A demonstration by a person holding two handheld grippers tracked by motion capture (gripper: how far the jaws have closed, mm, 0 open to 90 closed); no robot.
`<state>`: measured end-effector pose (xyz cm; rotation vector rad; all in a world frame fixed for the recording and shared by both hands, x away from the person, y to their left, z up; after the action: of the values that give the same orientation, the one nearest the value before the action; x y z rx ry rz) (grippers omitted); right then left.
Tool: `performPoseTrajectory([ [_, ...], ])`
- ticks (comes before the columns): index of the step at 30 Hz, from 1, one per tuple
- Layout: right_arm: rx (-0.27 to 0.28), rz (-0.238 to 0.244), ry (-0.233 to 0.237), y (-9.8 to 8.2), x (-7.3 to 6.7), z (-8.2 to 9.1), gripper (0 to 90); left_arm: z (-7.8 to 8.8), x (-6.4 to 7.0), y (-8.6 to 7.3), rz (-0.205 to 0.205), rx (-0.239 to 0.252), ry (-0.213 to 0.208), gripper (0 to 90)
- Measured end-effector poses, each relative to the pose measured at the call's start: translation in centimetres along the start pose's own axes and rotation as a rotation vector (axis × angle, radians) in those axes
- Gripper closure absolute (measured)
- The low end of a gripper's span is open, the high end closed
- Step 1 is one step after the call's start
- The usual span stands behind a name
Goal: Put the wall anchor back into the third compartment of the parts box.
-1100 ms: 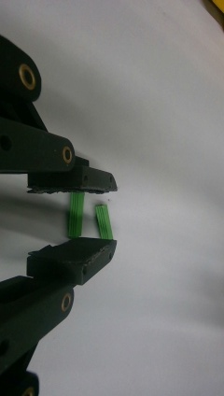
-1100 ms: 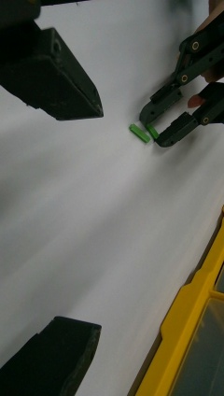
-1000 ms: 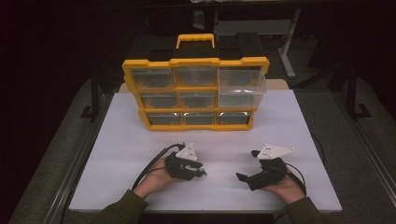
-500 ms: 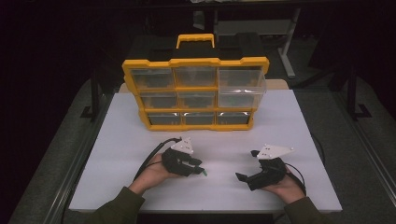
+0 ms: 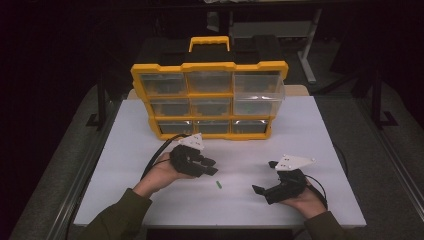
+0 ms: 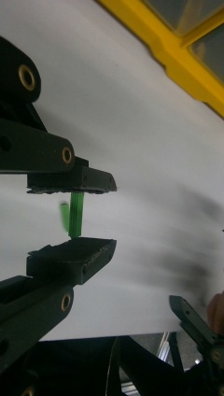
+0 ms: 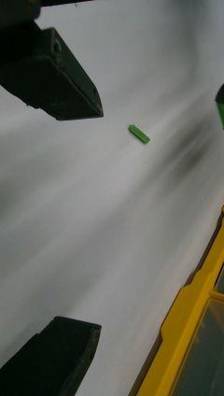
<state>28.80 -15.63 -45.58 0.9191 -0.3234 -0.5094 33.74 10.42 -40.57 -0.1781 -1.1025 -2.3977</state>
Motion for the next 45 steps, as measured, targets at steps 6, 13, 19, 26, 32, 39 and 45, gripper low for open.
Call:
performPoseTrajectory([
  [6, -0.003, 0.005, 0.0, 0.0, 0.0, -0.1, 0.0, 1.5, 0.1, 1.8, -0.017, 0.001, -0.004, 66.8],
  [13, -0.007, 0.008, 0.0, -0.1, 0.0, -0.1, 0.0, 3.0, 0.1, 3.8, -0.03, 0.014, -0.02, 66.8],
  [19, -0.009, 0.007, 0.001, -0.1, 0.0, -0.2, 0.0, 4.1, 0.0, 5.3, -0.036, 0.012, -0.048, 66.8],
  [26, -0.01, 0.01, 0.001, -0.1, 0.0, -0.2, 0.0, 5.5, 0.1, 7.2, -0.032, 0.02, -0.084, 66.8],
  [32, -0.008, 0.004, 0.0, -0.1, 0.0, -0.1, 0.0, 6.4, 0.4, 8.7, -0.043, 0.011, -0.081, 66.8],
  [39, -0.005, 0.008, 0.001, -0.1, 0.0, -0.1, 0.0, 7.9, 0.7, 10.9, -0.065, 0.016, -0.07, 66.8],
  [45, -0.005, 0.008, 0.0, -0.1, 0.0, -0.1, 0.0, 9.1, 0.9, 13.1, -0.086, 0.01, -0.074, 66.8],
])
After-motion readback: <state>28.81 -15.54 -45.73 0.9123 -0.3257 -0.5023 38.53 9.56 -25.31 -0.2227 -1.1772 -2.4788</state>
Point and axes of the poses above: each handheld gripper's, and its own axes: z roughly backward along the jaws, y roughly out of its top, x roughly to its right, the point moved 4 cm from there along -z, roughly forward along the jaws, and after that the axes turned 11 degrees about z, right-handed, at the moved point
